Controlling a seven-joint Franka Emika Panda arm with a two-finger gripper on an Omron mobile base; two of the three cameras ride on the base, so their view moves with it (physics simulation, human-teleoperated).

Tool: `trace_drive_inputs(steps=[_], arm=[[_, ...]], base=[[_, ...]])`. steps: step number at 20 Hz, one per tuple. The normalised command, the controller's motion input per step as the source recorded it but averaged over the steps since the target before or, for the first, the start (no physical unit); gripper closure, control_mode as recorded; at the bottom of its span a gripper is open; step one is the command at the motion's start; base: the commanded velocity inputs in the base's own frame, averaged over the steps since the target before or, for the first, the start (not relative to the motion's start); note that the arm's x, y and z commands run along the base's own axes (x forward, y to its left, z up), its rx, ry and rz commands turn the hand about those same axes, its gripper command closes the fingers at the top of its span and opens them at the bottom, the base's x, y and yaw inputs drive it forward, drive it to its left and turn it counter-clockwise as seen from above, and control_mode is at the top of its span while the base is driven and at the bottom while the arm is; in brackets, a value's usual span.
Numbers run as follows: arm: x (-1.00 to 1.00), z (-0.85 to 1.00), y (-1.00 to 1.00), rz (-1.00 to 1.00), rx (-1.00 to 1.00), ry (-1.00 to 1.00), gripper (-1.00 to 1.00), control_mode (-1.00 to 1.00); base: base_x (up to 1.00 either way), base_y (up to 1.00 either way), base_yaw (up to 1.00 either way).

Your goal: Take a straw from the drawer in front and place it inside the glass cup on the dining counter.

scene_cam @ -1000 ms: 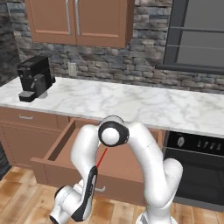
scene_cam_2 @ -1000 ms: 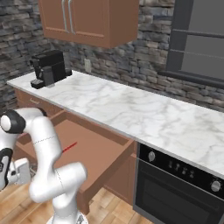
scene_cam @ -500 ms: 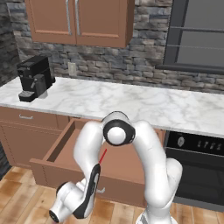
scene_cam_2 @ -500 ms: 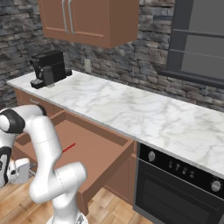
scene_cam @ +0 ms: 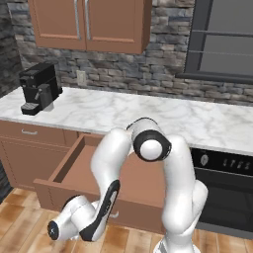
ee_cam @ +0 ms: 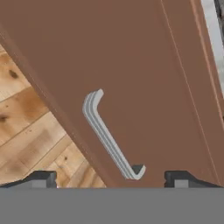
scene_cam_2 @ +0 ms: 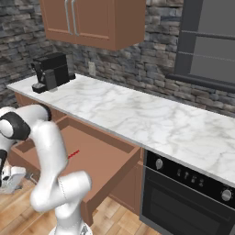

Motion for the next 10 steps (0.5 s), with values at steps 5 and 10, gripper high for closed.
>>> trace_drive_inputs(steps=[5,10], arm=[[-0.52,0.87,-0.14,0.00,0.55,0.14,-1.00,-1.00],[-0.19,1.00,-0.17,-0.02,0.48,0.00,-1.00,-1.00]], base=[[0.00,0.00,0.00],[0.00,0.00,0.00]])
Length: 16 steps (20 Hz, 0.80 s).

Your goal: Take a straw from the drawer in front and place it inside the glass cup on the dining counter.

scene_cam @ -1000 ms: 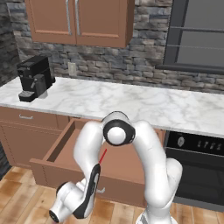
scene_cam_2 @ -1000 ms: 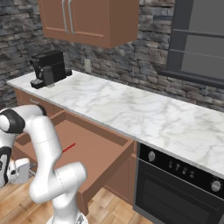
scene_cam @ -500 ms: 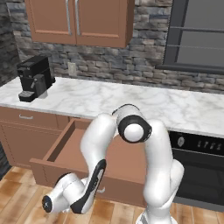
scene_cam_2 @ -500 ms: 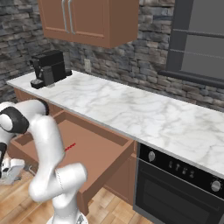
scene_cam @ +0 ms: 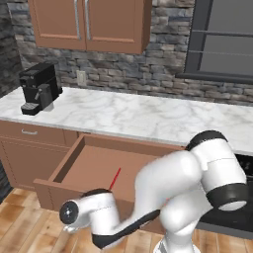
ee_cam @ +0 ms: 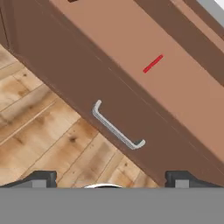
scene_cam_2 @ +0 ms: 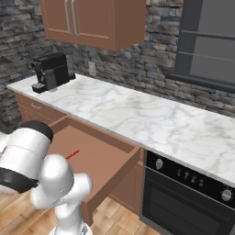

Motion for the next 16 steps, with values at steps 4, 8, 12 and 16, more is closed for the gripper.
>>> trace_drive_inputs(steps=[4,8,12,16], arm=[[0.24,1.00,-0.16,-0.09,0.41,0.02,-1.00,-1.00],[0.67,1.00,-0.15,-0.14,0.37,0.17,-1.00,-1.00],[0.80,0.84,-0.24,-0.16,0.26,0.17,-1.00,-1.00],[0.93,0.36,-0.18,-0.17,0.17,0.17,-1.00,-1.00]], base=[[0.00,0.00,0.00],[0.00,0.00,0.00],[0.00,0.00,0.00],[0.00,0.00,0.00]])
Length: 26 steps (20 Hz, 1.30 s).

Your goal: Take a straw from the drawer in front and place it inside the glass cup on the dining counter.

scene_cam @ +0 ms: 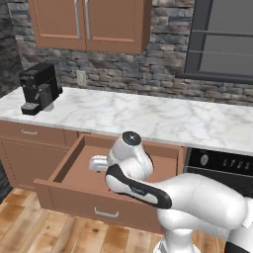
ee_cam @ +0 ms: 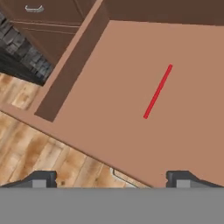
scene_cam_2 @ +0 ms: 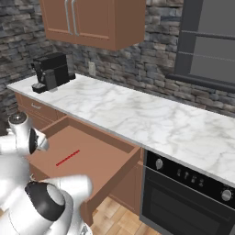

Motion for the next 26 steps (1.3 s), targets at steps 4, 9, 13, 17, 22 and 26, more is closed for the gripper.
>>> trace_drive_inputs(steps=[4,9,13,17,22,26], arm=[[0.86,0.00,-0.02,-0.17,0.09,0.16,-1.00,-1.00],[0.75,-0.07,-0.04,-0.22,0.00,0.10,-1.00,-1.00],[0.20,-0.14,-0.15,-0.25,-0.02,0.01,-1.00,-1.00],[0.13,-0.23,-0.22,-0.22,-0.02,0.00,-1.00,-1.00],[0.04,-0.33,-0.41,-0.20,0.00,0.03,-1.00,-1.00],[0.13,-0.31,-0.46,-0.17,0.00,0.06,-1.00,-1.00]], base=[[0.00,0.00,0.00],[0.00,0.00,0.00],[0.00,0.00,0.00],[0.00,0.00,0.00],[0.00,0.00,0.00],[0.00,0.00,0.00]])
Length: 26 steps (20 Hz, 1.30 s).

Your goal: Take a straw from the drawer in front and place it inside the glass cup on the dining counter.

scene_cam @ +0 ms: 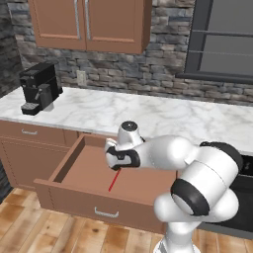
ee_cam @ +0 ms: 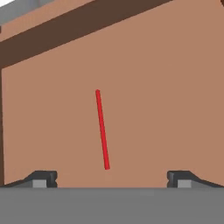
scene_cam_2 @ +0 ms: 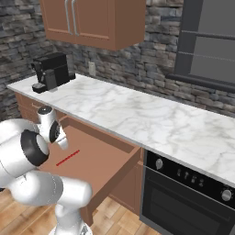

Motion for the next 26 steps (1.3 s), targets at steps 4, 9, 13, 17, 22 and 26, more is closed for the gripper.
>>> trace_drive_inputs(steps=[4,9,13,17,22,26], arm=[[0.20,-0.31,-0.29,-0.10,0.00,0.09,-1.00,-1.00],[0.28,-0.23,-0.01,-0.02,0.00,0.09,-1.00,-1.00],[0.38,-0.27,0.00,0.00,0.00,0.07,-1.00,-1.00],[0.37,-0.34,0.00,0.00,0.00,0.07,-1.00,-1.00],[0.17,-0.37,0.02,0.00,0.00,0.04,-1.00,-1.00],[0.11,-0.34,0.07,0.00,0.00,0.01,-1.00,-1.00]], base=[[0.00,0.00,0.00],[0.00,0.00,0.00],[0.00,0.00,0.00],[0.00,0.00,0.00],[0.00,0.00,0.00],[0.00,0.00,0.00]])
